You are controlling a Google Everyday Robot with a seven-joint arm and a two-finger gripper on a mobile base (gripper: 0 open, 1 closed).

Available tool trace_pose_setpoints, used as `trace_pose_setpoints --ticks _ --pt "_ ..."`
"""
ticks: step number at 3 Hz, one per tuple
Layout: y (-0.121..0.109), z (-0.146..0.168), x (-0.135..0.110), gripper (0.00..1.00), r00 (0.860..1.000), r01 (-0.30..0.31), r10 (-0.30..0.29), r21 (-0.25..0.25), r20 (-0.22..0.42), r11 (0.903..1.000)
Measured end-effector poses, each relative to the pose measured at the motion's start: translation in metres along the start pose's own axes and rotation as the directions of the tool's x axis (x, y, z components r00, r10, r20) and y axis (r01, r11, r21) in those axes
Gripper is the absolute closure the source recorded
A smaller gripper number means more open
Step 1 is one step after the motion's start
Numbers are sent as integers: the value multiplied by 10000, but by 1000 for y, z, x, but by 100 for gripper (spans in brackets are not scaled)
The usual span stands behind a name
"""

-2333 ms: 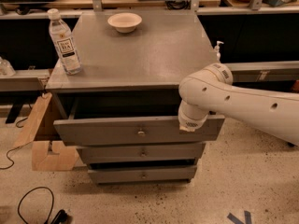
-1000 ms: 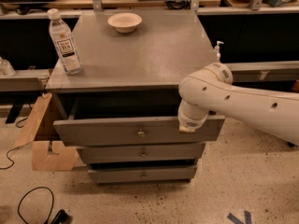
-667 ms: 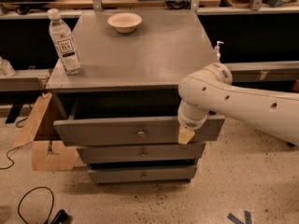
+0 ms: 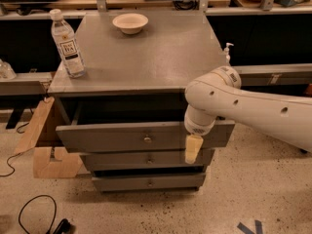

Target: Open top drawer

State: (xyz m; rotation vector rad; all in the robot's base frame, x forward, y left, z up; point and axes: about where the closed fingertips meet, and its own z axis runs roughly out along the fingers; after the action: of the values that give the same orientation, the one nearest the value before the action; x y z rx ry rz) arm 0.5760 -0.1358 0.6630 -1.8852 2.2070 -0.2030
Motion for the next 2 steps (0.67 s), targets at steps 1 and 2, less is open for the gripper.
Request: trace_pose_setpoints --ticks 1,2 --pt "-2 2 3 0 9998 -179 180 -243 44 9995" --pt "8 5 8 19 9980 -633 635 -566 18 9964"
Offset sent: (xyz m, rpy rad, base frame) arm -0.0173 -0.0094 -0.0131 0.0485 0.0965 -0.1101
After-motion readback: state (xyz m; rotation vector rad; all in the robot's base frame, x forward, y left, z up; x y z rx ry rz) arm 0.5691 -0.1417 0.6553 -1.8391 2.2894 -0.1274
